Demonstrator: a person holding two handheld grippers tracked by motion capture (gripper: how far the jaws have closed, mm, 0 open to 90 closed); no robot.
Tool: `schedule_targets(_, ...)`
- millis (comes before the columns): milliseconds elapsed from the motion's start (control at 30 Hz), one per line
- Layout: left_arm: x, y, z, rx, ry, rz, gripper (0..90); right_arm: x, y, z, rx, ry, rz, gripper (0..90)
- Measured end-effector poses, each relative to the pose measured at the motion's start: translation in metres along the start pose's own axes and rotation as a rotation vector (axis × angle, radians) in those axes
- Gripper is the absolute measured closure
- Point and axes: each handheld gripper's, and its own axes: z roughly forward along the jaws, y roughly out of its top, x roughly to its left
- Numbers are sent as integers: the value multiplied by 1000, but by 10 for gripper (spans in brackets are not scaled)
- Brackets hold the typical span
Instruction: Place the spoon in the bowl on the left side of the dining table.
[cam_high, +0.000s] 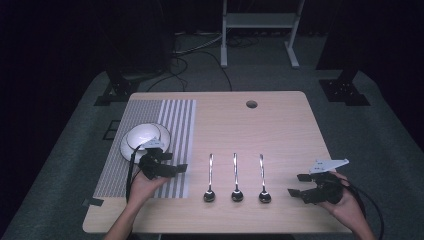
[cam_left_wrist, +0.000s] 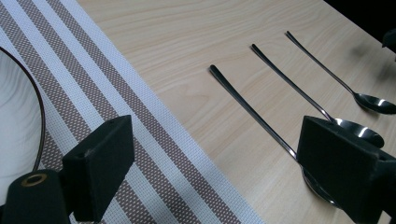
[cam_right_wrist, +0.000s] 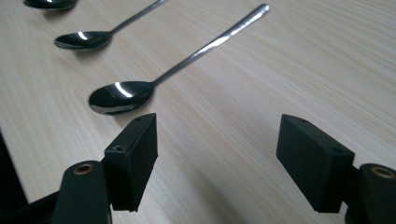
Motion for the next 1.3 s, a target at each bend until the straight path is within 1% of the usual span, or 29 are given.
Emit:
schedule_targets(100, -1, 0, 1, 3, -4, 2, 103, 4, 6, 1, 5, 22, -20, 281)
schedule_targets(133, -1, 0, 1, 2, -6, 3, 103, 6, 8, 2, 12, 26, -30, 281)
schedule_targets(167, -1, 1, 1, 0, -7, 2, 103, 6, 8, 2, 12, 26, -30, 281)
schedule_targets(200, -1, 1, 1, -3, -11, -1, 101, 10, 14, 3, 25, 25, -60, 281)
schedule_targets(300, -2, 1, -1, -5, -16, 4, 101, 16, 24, 5, 44, 27, -101, 281)
schedule_targets(333, -2, 1, -2, -8, -17, 0, 101, 16, 24, 5, 44, 27, -101, 281)
schedule_targets(367, -1, 1, -2, -12, -19, -1, 100, 18, 27, 7, 46, 30, -114, 281)
schedule_targets(400, -1, 1, -2, -12, -21, -4, 100, 22, 34, 10, 64, 36, -140, 281)
schedule_targets(500, 1, 0, -2, -15, -24, -14, 98, 27, 45, 17, 97, 42, -187, 281)
schedule_targets(533, 2, 0, -3, -15, -21, -13, 98, 27, 45, 17, 97, 42, -187, 281)
schedule_targets(567, 3, 1, -3, -15, -17, -12, 97, 30, 52, 22, 109, 52, -208, 281)
schedule_targets(667, 5, 0, -3, -16, -12, -20, 96, 37, 63, 29, 113, 72, -239, 280)
schedule_targets(700, 6, 0, -3, -14, -11, -21, 96, 37, 63, 29, 113, 72, -239, 280)
schedule_targets(733, 6, 0, -3, -14, -11, -20, 95, 40, 69, 34, 122, 82, -258, 280)
schedule_targets(800, 5, 0, -3, -14, -11, -17, 95, 44, 74, 39, 132, 87, -277, 281)
schedule_targets(833, 5, 0, -3, -15, -11, -14, 95, 44, 74, 39, 132, 87, -277, 281)
schedule_targets(867, 5, 0, -3, -14, -10, -12, 95, 48, 77, 44, 142, 98, -290, 281)
schedule_targets(900, 5, 0, -3, -14, -11, -12, 95, 48, 77, 44, 142, 98, -290, 281)
schedule_targets(933, 5, -1, -3, -14, -13, -14, 95, 51, 81, 49, 153, 108, -309, 281)
schedule_targets(967, 5, -1, -2, -14, -15, -18, 95, 51, 81, 49, 153, 108, -309, 281)
schedule_targets(1000, 5, -1, -2, -12, -15, -18, 95, 55, 85, 55, 171, 112, -330, 283)
schedule_targets(1100, 6, -1, -2, -14, -18, -25, 95, 62, 91, 63, 191, 114, -368, 295)
schedule_targets(1133, 6, -1, -2, -15, -20, -24, 95, 62, 91, 63, 191, 114, -368, 295)
schedule_targets(1233, 6, -1, -2, -15, -24, -28, 95, 70, 100, 71, 216, 121, -413, 309)
schedule_targets(1267, 7, -2, -1, -13, -25, -28, 95, 70, 100, 71, 216, 121, -413, 309)
schedule_targets(1300, 7, -2, -1, -12, -25, -31, 95, 74, 104, 76, 234, 124, -439, 314)
